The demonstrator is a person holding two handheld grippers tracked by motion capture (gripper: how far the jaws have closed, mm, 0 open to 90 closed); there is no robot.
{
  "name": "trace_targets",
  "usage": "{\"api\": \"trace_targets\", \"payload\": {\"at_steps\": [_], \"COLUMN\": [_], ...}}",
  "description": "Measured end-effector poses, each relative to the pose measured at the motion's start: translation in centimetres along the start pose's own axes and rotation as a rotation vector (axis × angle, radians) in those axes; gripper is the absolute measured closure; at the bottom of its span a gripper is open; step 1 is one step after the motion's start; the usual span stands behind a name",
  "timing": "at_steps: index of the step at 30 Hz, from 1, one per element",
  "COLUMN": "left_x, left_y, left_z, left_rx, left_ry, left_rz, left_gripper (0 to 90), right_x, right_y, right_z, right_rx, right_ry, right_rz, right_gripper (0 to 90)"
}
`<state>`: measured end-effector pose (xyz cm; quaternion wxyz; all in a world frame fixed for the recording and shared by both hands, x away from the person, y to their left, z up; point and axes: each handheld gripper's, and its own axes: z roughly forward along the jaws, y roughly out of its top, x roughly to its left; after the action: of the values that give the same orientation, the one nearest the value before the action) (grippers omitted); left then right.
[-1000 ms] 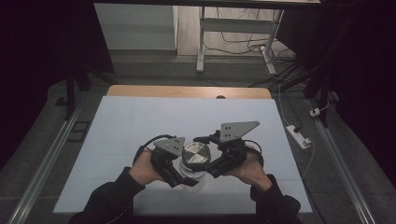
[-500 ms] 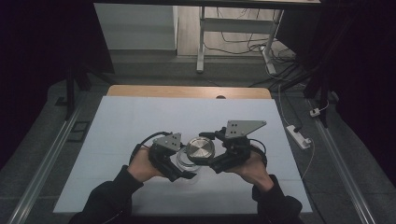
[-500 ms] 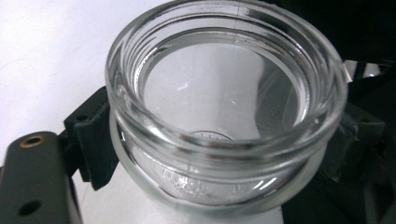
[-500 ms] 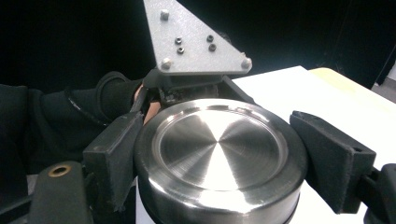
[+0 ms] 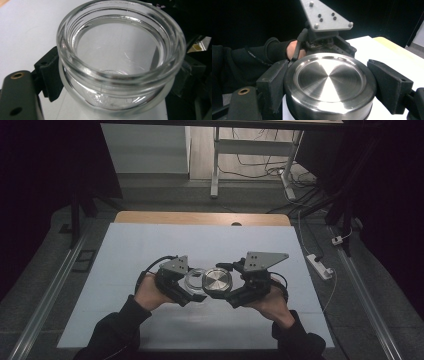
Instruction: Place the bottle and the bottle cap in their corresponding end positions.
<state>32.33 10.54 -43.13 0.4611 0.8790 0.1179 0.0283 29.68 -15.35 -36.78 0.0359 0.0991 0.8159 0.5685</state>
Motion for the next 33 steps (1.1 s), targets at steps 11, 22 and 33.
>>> {"api": "trace_targets", "payload": {"at_steps": [11,22,33], "left_x": [0.7,1.3,1.9], "left_y": [0.0,0.2,0.6], "left_z": [-0.2,-0.7,-0.3], "left_rx": [-0.021,-0.047,-0.054], "left_ry": [0.046,0.088,0.133], "left_rz": [-0.019,-0.04,-0.05], "left_gripper": [15.7,15.7,15.7], "right_x": [0.5,1.1,1.6], "right_y": [-1.2,-2.3,-4.1], "right_z": [0.4,1.0,1.5], "right_rx": [0.014,0.029,0.031], "right_ry": [-0.015,-0.019,-0.01], "right_rz": [0.003,0.006,0.017], "right_gripper": [19.9,19.9,19.9]}}
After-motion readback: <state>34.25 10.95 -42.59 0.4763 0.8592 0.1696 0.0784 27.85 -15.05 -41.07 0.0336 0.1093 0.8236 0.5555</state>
